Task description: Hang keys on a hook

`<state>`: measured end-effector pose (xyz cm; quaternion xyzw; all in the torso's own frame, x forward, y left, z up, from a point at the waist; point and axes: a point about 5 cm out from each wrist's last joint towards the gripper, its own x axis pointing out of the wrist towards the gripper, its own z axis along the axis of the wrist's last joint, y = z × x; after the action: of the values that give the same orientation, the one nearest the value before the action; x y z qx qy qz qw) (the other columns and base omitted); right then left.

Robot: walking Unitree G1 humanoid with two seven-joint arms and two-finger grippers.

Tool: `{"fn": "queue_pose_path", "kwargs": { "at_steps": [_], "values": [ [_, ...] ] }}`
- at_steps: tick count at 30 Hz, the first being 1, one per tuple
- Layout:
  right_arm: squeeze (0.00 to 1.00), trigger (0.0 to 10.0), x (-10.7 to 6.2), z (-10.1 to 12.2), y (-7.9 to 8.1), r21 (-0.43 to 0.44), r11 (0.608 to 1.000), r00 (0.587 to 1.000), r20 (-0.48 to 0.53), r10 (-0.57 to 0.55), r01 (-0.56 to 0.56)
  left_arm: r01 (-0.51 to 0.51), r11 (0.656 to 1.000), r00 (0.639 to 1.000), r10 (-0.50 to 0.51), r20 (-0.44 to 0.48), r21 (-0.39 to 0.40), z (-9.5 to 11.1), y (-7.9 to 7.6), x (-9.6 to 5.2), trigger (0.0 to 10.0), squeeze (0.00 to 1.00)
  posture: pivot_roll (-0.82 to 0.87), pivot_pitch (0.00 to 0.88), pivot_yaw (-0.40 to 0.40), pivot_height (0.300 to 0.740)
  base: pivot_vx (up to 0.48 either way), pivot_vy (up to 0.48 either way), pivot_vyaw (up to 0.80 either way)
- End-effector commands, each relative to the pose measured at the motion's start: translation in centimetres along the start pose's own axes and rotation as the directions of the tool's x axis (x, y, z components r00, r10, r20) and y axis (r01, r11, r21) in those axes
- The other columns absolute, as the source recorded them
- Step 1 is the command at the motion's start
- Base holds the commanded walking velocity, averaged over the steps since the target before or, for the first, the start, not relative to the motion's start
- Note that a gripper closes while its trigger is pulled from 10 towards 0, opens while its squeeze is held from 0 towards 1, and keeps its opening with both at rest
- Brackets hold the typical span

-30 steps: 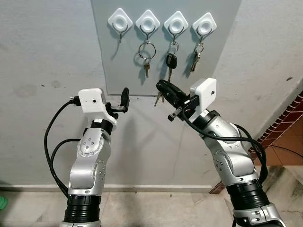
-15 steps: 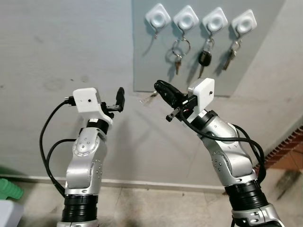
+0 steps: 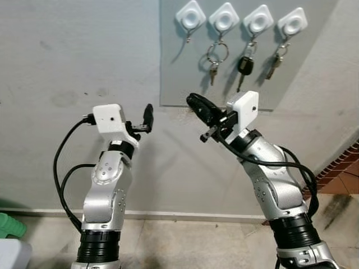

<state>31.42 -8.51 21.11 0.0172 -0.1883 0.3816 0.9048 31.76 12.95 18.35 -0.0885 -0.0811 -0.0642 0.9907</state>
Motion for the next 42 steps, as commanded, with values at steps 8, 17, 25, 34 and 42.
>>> {"fn": "queue_pose_path", "kwargs": {
  "at_steps": [8, 17, 25, 34, 42],
  "values": [
    [0.0, 10.0, 1.0, 1.5, -0.4, -0.011, 1.0, 0.998, 0.056, 0.021, -0.021, 0.069, 0.997, 0.996, -0.071, 0.051, 0.035, 1.7, -1.6, 0.5, 10.0, 0.0, 0.0, 0.039, -0.035, 0.74, 0.0, 0.0, 0.0],
    [0.0, 10.0, 3.2, 3.4, -0.4, -0.029, 0.997, 0.99, 0.124, 0.072, -0.069, 0.197, 0.977, 0.973, -0.205, 0.1, 0.084, 3.4, -4.3, 1.0, 10.0, 0.0, 0.01, 0.042, -0.042, 0.74, 0.0, 0.0, 0.0],
    [0.0, 10.0, 4.3, 4.0, -0.6, -0.034, 0.996, 0.985, 0.15, 0.084, -0.079, 0.231, 0.969, 0.965, -0.24, 0.109, 0.09, 3.9, -4.9, 1.0, 10.0, 0.0, 0.01, 0.053, -0.044, 0.74, 0.0, 0.0, 0.0],
    [0.0, 10.0, 5.1, 4.2, -1.6, -0.035, 0.999, 0.986, 0.166, 0.032, -0.027, 0.237, 0.967, 0.962, -0.247, 0.114, 0.096, 4.4, -4.9, 0.9, 10.0, 0.0, 0.01, 0.067, -0.043, 0.74, 0.0, 0.0, 0.0],
    [0.0, 10.0, 5.6, 4.3, -3.2, -0.013, 0.997, 0.979, 0.189, -0.071, 0.075, 0.232, 0.968, 0.965, -0.241, 0.106, 0.094, 4.4, -4.8, 0.7, 10.0, 0.0, 0.02, 0.071, -0.043, 0.74, 0.0, 0.0, 0.0]
  ]
}}
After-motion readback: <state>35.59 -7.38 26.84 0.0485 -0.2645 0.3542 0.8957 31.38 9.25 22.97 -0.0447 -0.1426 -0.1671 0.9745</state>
